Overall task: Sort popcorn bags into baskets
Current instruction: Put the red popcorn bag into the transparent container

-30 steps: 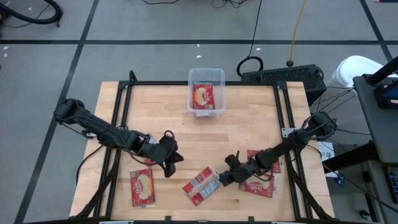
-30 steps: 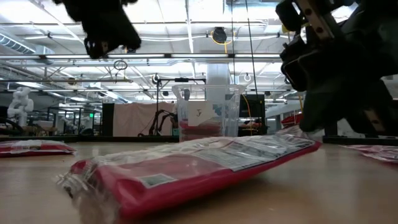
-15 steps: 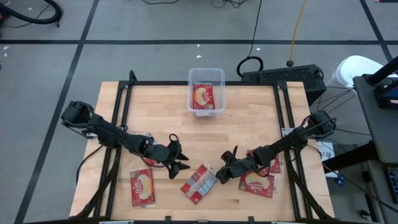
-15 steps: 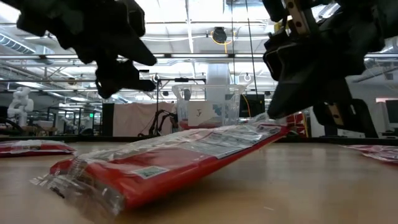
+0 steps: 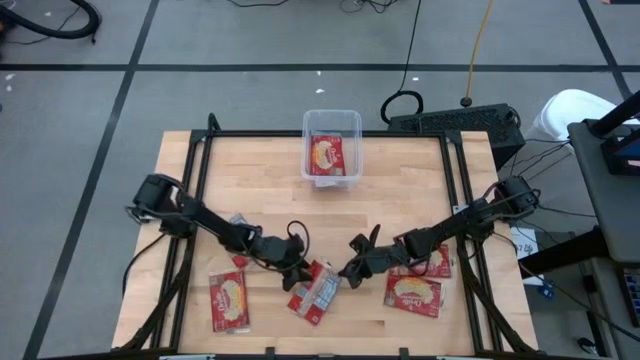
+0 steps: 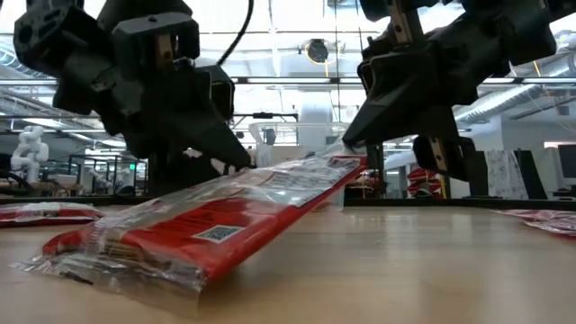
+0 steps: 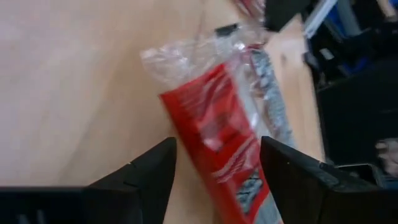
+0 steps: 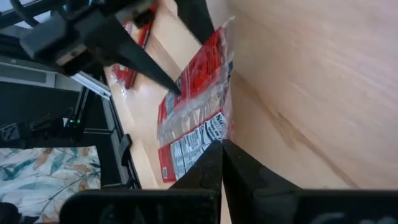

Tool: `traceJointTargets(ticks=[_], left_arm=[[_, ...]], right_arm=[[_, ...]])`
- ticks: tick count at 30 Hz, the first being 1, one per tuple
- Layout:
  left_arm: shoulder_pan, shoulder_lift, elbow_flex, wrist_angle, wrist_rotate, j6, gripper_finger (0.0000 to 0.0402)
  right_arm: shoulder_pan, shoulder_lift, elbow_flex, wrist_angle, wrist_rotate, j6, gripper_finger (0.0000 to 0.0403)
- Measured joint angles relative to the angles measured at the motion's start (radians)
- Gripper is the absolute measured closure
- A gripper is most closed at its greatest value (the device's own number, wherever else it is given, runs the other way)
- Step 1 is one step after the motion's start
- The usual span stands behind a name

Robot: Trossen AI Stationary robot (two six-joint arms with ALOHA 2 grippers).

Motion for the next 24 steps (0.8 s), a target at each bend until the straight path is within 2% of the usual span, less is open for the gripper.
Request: traceJointTargets(ticks=[5, 13, 18, 24], left_arm=[[0.004, 0.056, 0.000, 0.133, 0.104, 0.019, 0.0211], [0.024, 0.066, 0.000, 0.201, 0.122, 0.059, 0.0378], [0.056, 0.058, 0.000, 0.211, 0.114, 0.040, 0.0367], [0.098, -0.059, 0.000, 0.178, 0.110, 0.183, 0.0373]], right_arm=[[-0.012, 0.000, 0.000, 0.025, -0.004, -0.039, 0.0403], [-0.054, -0.014, 0.001, 0.040, -0.006, -0.067, 0.0403], [-0.085, -0.082, 0.000, 0.002, -0.001, -0.071, 0.0399], [-0.139, -0.249, 0.001, -0.172, 0.004, -0.067, 0.0351]])
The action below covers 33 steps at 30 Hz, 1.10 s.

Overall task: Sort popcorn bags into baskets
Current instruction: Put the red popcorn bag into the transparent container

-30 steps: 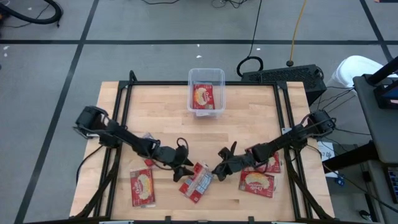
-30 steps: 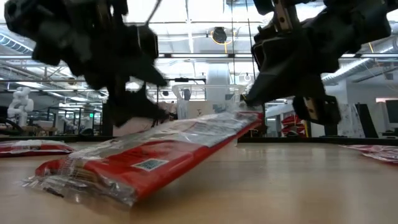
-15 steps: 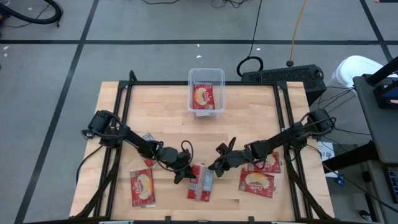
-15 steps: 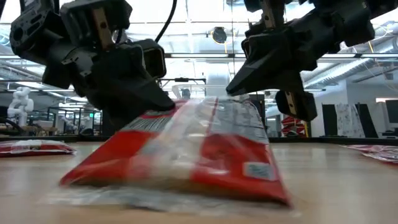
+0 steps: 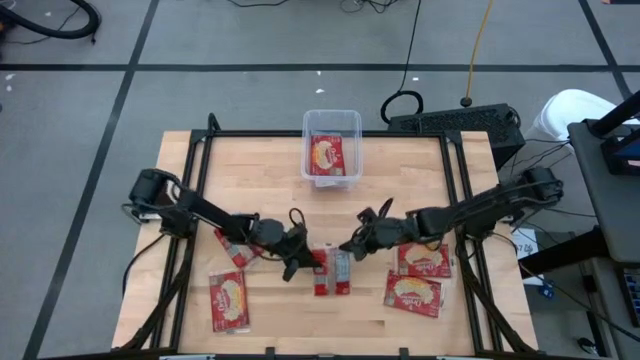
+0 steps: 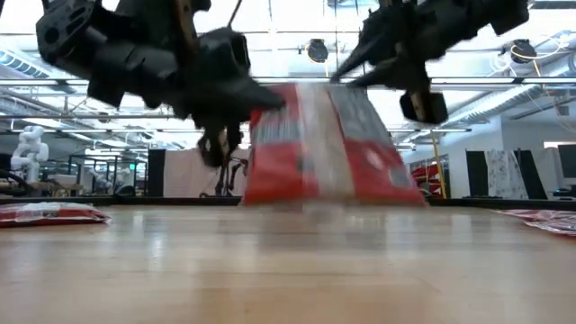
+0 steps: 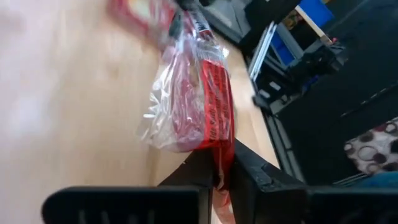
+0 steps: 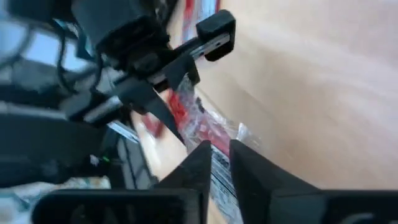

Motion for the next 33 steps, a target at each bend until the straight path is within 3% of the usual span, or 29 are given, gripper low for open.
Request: traceJointTargets(ticks=[6, 10, 13, 17, 20, 27, 33], left_arm=[[0.042, -0.186, 0.002, -0.152, -0.050, 0.255, 0.0380], [0.052, -0.321, 0.002, -0.304, -0.158, 0.402, 0.0363], [0.054, -0.422, 0.002, -0.359, -0.222, 0.540, 0.0363], [0.042, -0.553, 0.015, -0.383, -0.256, 0.860, 0.0374], [0.028, -0.621, 0.045, -0.440, -0.384, 1.007, 0.0371], [0.007, -0.670, 0.230, -0.653, -0.531, 1.311, 0.0355], [0.007, -0.631, 0.387, -0.833, -0.564, 1.427, 0.0372]], right_arm=[[-0.048, -0.173, 0.000, -0.103, 0.074, 0.152, 0.0291], [-0.073, -0.253, 0.000, -0.088, 0.079, 0.191, 0.0253], [-0.080, -0.274, 0.000, -0.091, 0.082, 0.206, 0.0228], [-0.078, -0.274, 0.000, -0.066, 0.080, 0.240, 0.0209], [-0.078, -0.265, 0.000, -0.040, 0.082, 0.289, 0.0205], [-0.089, -0.265, -0.001, 0.047, 0.183, 0.280, 0.0204], [-0.131, -0.265, -0.001, 0.156, 0.183, 0.389, 0.0204]])
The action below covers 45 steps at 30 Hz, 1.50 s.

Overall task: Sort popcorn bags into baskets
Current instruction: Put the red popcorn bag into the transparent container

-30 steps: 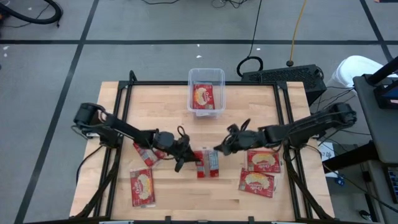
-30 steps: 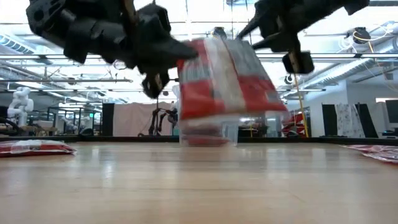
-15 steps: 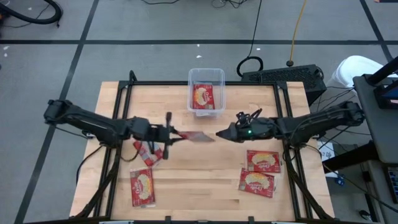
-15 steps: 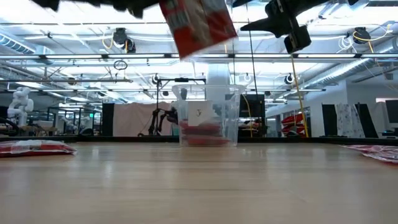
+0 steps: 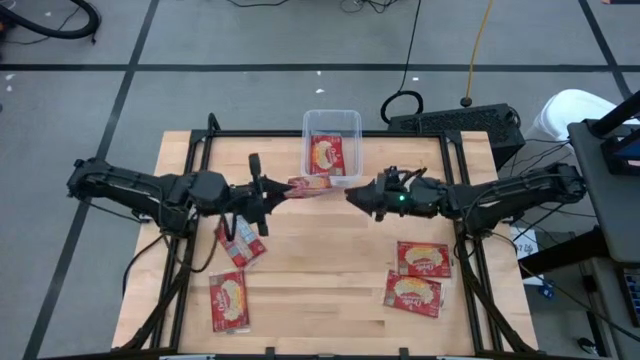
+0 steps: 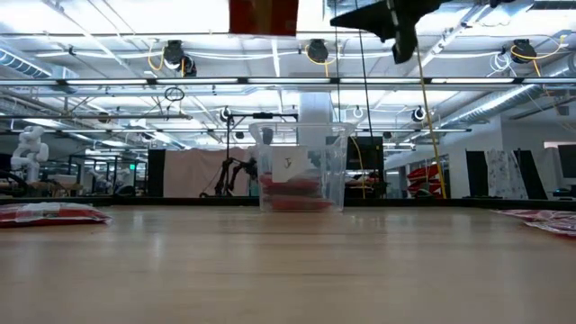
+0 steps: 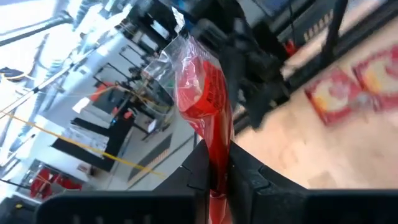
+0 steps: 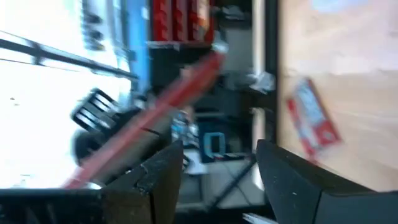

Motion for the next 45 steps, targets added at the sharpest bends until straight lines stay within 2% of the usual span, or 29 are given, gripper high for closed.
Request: traceJointTargets(ticks=[5, 12, 14, 18, 20, 26, 29, 31, 36, 40, 45], left_arm=[[-0.018, 0.045, 0.057, -0.011, -0.060, 0.070, 0.0373], [-0.032, 0.096, 0.160, -0.058, -0.076, 0.208, 0.0374], [-0.037, 0.125, 0.185, -0.069, -0.126, 0.250, 0.0374], [-0.070, 0.184, 0.201, -0.084, -0.295, 0.353, 0.0374], [-0.082, 0.207, 0.200, -0.096, -0.331, 0.363, 0.0374], [-0.105, 0.261, 0.201, -0.112, -0.304, 0.248, 0.0375], [-0.103, 0.282, 0.200, -0.117, -0.292, 0.078, 0.0375], [-0.103, 0.286, 0.200, -0.132, -0.321, -0.043, 0.0375], [-0.098, 0.285, 0.200, -0.247, -0.386, -0.214, 0.0375], [-0.094, 0.285, 0.200, -0.297, -0.409, -0.250, 0.0375], [-0.100, 0.285, 0.200, -0.322, -0.414, -0.218, 0.0375]], right_arm=[[-0.024, 0.000, 0.000, 0.114, -0.029, 0.006, 0.0199], [-0.024, 0.000, 0.000, 0.224, -0.056, 0.105, 0.0189], [-0.024, -0.001, 0.000, 0.271, -0.058, 0.132, 0.0185], [-0.024, 0.000, 0.000, 0.298, -0.066, 0.159, 0.0175], [-0.024, 0.002, 0.000, 0.287, -0.088, 0.162, 0.0169], [-0.025, 0.049, 0.001, 0.260, -0.101, 0.156, 0.0158], [-0.025, 0.066, 0.001, 0.245, -0.078, 0.106, 0.0159], [-0.026, 0.068, 0.001, 0.189, -0.076, 0.079, 0.0160], [-0.012, 0.032, 0.000, 0.131, 0.079, -0.019, 0.0160], [0.011, 0.014, 0.008, 0.120, 0.219, -0.094, 0.0160], [0.055, 0.014, 0.066, -0.017, 0.228, -0.069, 0.0161]])
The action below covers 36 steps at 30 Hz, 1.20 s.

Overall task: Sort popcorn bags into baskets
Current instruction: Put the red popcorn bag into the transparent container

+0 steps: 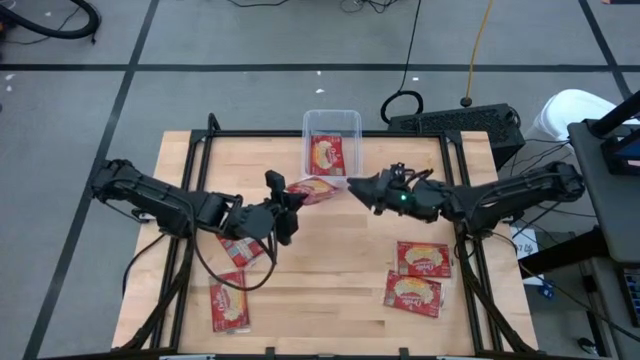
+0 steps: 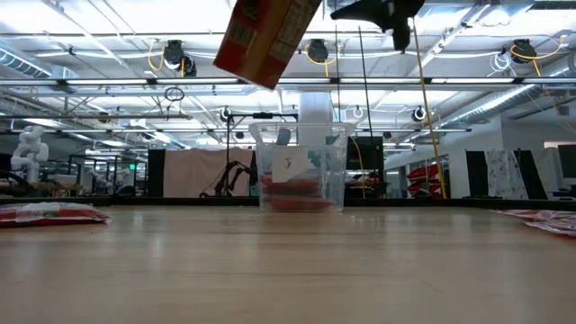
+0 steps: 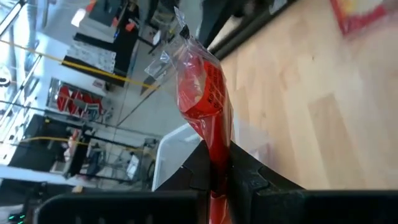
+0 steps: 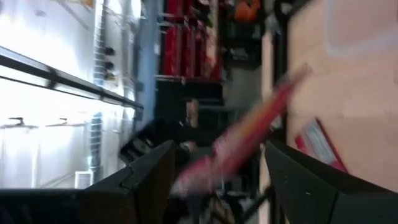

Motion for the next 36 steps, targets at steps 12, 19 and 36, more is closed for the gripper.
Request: traceJointTargets(ticks=[12, 19, 36], left_arm=[[0.051, 0.027, -0.002, -0.200, -0.047, 0.083, 0.0375], [0.052, 0.063, 0.000, -0.154, -0.064, 0.093, 0.0375], [0.052, 0.076, -0.001, -0.152, -0.063, 0.088, 0.0375]], right_arm=[[0.036, 0.097, 0.003, 0.087, 0.078, 0.205, 0.0161], [0.013, 0.258, 0.003, 0.284, 0.054, 0.321, 0.0161], [-0.124, 0.382, 0.003, 0.391, -0.081, 0.337, 0.0216]])
